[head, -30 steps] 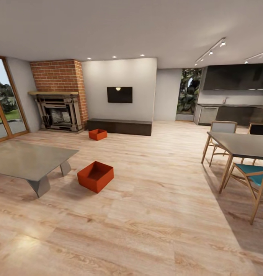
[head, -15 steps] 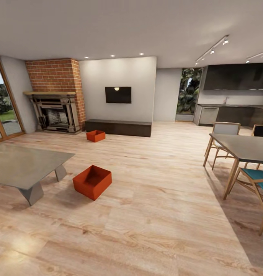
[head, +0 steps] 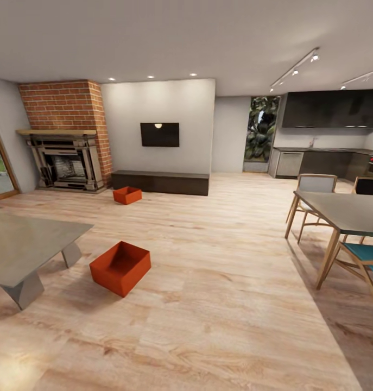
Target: Move the two storage containers from the living room to the garage. In the garage, place one container on the floor and stack the other container on top of it (either order is fine).
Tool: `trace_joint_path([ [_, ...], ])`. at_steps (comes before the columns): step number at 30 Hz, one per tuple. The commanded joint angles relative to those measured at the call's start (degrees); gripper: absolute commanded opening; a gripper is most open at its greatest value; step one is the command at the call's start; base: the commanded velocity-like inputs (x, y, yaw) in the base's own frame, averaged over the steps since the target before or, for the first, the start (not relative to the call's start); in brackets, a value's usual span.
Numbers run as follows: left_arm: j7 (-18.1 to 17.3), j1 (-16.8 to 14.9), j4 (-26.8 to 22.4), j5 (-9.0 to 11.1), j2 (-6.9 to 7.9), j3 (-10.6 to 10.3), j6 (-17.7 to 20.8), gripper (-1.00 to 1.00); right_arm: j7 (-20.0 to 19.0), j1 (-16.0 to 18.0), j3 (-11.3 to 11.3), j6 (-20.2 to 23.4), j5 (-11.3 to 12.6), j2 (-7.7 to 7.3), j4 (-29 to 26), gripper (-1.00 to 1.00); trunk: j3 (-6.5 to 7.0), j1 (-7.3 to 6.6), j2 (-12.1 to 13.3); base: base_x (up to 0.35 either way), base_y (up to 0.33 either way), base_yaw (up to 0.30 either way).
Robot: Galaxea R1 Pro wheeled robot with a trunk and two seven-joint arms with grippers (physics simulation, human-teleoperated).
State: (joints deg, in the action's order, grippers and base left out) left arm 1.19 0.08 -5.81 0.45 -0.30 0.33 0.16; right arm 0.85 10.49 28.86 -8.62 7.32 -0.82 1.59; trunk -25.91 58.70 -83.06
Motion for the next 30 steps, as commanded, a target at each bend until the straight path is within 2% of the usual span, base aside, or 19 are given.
trace_joint_path([
  [1,0.1,0.0,-0.1,0.0,-0.02,0.0,0.0,1.00,0.0,0.1,0.5,-0.3,0.6,0.03,0.2,1.00,-0.05,0.03,0.0,0.323,0.000,0.000],
  [30,0.1,0.0,-0.1,0.0,0.04,0.0,0.0,1.00,0.2,0.1,0.5,-0.3,0.6,0.03,0.2,1.00,-0.05,0.03,0.0,0.323,0.000,0.000],
])
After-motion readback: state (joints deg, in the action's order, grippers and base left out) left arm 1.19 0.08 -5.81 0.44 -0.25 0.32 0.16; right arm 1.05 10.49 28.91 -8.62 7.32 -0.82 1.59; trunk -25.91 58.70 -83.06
